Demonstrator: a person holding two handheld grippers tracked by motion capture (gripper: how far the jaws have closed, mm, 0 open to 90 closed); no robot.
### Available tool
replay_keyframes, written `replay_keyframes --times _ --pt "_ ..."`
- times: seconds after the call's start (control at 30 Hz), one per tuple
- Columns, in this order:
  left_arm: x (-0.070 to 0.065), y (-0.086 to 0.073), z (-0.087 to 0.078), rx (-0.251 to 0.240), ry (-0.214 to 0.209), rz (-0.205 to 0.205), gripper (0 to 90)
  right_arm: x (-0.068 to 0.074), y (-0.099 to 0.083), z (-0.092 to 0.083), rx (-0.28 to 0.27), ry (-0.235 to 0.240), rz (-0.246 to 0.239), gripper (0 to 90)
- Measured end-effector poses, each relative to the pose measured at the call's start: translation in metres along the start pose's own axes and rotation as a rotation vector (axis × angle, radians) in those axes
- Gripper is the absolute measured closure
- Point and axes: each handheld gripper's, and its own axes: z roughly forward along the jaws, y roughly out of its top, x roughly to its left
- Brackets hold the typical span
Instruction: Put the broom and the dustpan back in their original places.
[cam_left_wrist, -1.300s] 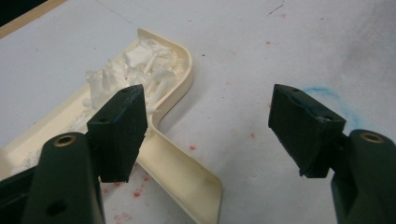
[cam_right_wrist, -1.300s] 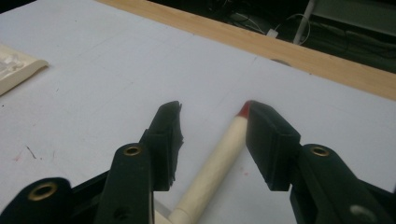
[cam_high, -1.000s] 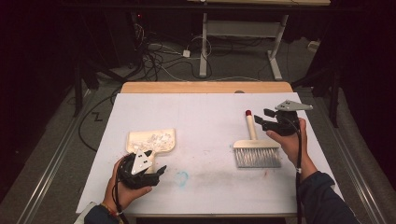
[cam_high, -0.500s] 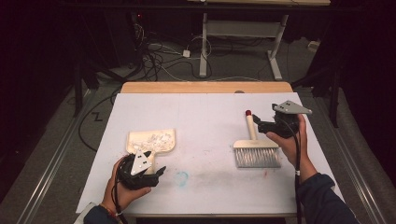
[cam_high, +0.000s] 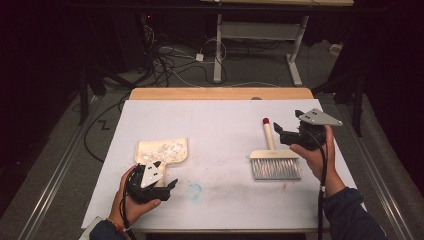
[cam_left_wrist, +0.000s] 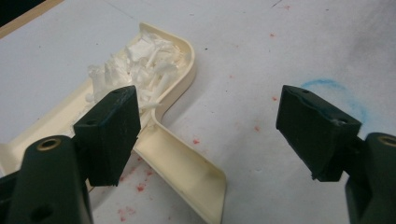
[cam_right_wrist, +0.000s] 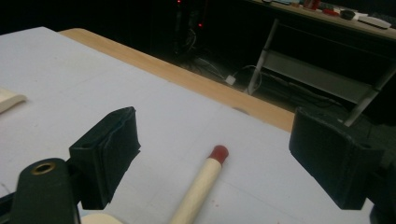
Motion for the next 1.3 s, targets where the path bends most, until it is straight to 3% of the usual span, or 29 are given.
replay_keyframes --times 0.13,0.2,0.27,0.4,0.5,0.73,1.3 --pt "-0.001 0.000 0.001 -0.004 0.003 -0.012 19.9 0.002 0.001 -0.007 0.007 0.021 -0.010 16.2" --pt "-0.002 0.000 0.002 -0.009 0.011 0.008 19.6 0.002 0.001 -0.012 0.004 0.027 -0.017 16.2" --pt "-0.003 0.000 0.002 -0.008 0.002 -0.007 19.6 0.003 0.002 -0.017 -0.008 0.026 -0.015 16.2" --pt "-0.003 -0.001 0.002 -0.013 0.012 0.016 19.7 0.005 0.007 -0.025 -0.021 0.028 -0.021 16.3" --pt "-0.003 -0.001 0.003 -0.009 0.009 -0.002 19.6 0.008 0.010 -0.029 -0.032 0.033 -0.036 16.3" --pt "-0.003 0.001 0.005 -0.005 0.019 0.024 19.6 0.020 0.014 -0.038 -0.042 0.051 -0.074 16.4" --pt "-0.003 0.000 0.003 -0.014 0.018 0.035 19.6 0.034 -0.007 -0.057 -0.035 0.104 -0.105 16.5"
